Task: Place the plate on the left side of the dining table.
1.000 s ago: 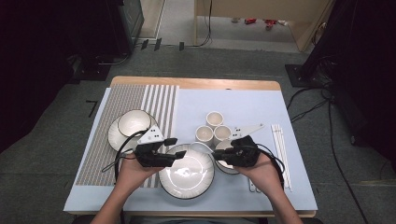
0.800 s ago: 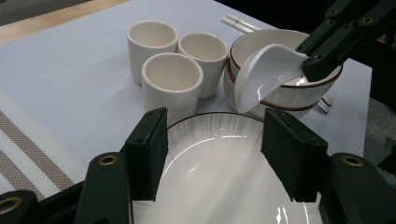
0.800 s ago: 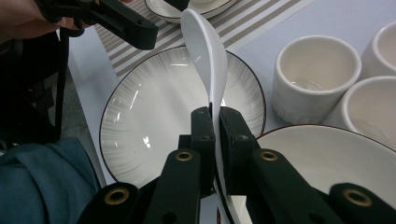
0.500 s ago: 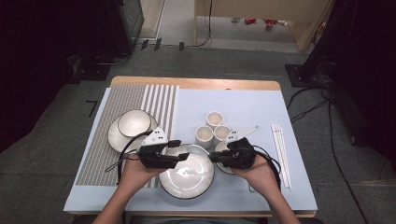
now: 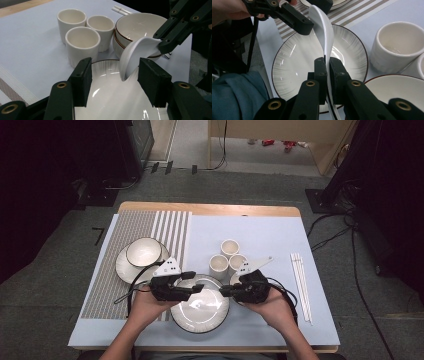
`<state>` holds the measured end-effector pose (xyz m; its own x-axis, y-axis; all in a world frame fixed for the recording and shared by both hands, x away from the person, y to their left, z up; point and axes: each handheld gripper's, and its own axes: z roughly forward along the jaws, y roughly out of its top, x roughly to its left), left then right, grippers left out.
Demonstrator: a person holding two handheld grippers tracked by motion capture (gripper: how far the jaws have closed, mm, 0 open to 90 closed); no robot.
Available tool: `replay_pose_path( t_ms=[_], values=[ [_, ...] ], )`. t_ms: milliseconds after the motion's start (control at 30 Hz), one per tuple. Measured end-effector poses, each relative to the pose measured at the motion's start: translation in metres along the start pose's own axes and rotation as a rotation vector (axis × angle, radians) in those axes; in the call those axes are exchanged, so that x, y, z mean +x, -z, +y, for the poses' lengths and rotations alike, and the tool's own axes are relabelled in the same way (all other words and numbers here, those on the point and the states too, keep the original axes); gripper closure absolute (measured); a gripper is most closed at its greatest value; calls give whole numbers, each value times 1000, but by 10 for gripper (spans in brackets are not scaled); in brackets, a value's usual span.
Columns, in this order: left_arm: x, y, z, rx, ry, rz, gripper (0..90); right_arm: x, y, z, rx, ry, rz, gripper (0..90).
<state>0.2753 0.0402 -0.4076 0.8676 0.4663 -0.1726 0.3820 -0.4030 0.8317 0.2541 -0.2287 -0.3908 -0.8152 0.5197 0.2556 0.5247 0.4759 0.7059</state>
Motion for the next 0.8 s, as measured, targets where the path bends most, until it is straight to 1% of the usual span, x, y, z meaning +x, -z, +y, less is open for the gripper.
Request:
replay_pose_path(
  t_ms=[267, 433, 500, 800],
  values=[
    [-1, -1, 0, 4, -7, -15, 478, 2, -2, 1, 2, 1, 10, 854],
    [-3, -2, 0, 1, -20, -28, 512, 5, -4, 1, 6, 8, 16, 854],
    [-3, -2, 0, 1, -19, -37, 520, 5, -4, 1, 4, 12, 23, 854],
    [-6, -4, 0, 27, -28, -71, 595, 9, -6, 2, 7, 28, 44, 854]
  ],
)
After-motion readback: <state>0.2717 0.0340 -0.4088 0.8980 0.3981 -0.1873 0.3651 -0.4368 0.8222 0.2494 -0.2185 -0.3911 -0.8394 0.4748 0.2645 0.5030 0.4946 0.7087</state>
